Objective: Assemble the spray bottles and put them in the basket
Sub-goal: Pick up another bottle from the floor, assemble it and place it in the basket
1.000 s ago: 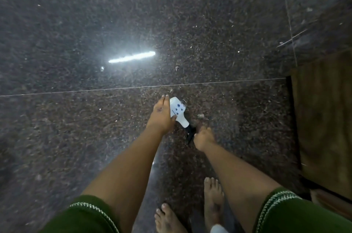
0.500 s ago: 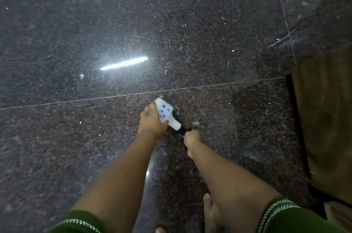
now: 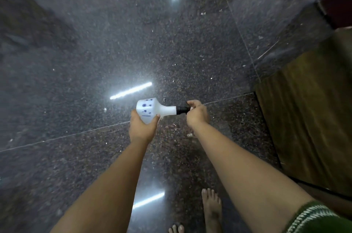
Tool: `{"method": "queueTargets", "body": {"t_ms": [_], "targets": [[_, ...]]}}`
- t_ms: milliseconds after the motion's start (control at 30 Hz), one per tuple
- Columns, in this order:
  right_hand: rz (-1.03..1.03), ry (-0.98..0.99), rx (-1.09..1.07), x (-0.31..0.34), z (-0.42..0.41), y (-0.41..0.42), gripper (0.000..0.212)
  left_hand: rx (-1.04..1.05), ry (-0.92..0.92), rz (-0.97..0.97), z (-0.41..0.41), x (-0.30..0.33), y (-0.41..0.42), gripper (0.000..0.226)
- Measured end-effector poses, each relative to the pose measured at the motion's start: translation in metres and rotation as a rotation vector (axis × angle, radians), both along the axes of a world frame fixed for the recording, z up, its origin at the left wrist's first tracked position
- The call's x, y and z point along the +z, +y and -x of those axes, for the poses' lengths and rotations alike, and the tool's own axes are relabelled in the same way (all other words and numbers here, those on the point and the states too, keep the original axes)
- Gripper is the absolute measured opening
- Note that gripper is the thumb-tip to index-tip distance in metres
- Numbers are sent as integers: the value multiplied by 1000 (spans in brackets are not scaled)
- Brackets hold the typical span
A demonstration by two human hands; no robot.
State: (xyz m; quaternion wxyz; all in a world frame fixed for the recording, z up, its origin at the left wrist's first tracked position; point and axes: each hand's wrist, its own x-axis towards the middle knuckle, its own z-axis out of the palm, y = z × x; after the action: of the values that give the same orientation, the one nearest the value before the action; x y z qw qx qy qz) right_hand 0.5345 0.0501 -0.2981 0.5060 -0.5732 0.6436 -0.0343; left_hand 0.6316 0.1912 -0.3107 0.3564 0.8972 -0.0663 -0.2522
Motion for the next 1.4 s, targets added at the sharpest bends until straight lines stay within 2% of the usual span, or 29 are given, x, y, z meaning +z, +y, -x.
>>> {"method": "queueTargets", "body": {"t_ms": [167,433,700,833,1067,1300,1400], "targets": [[-20,-103,-25,110,48,-4,39,19,78,98,35,98,-8,64],[150,-153,-104,327,152,-4,33,-208,80,180,101,309,-25,65],[180,-276,-358,441,284,34,31,-588,37,131,187,428,-25,71],[186,-328,-494,473,355,38,29,-753,55,127,247,456,-46,80],[253,-275,-714,505,487,31,36,-939,171,126,379,466,-95,83],[246,-129,-810,502,622,29,33,-1057,343,-85,521,443,-140,99],[250,16,-807,502,676,30,33,-1081,509,-116,578,428,-146,95]]}}
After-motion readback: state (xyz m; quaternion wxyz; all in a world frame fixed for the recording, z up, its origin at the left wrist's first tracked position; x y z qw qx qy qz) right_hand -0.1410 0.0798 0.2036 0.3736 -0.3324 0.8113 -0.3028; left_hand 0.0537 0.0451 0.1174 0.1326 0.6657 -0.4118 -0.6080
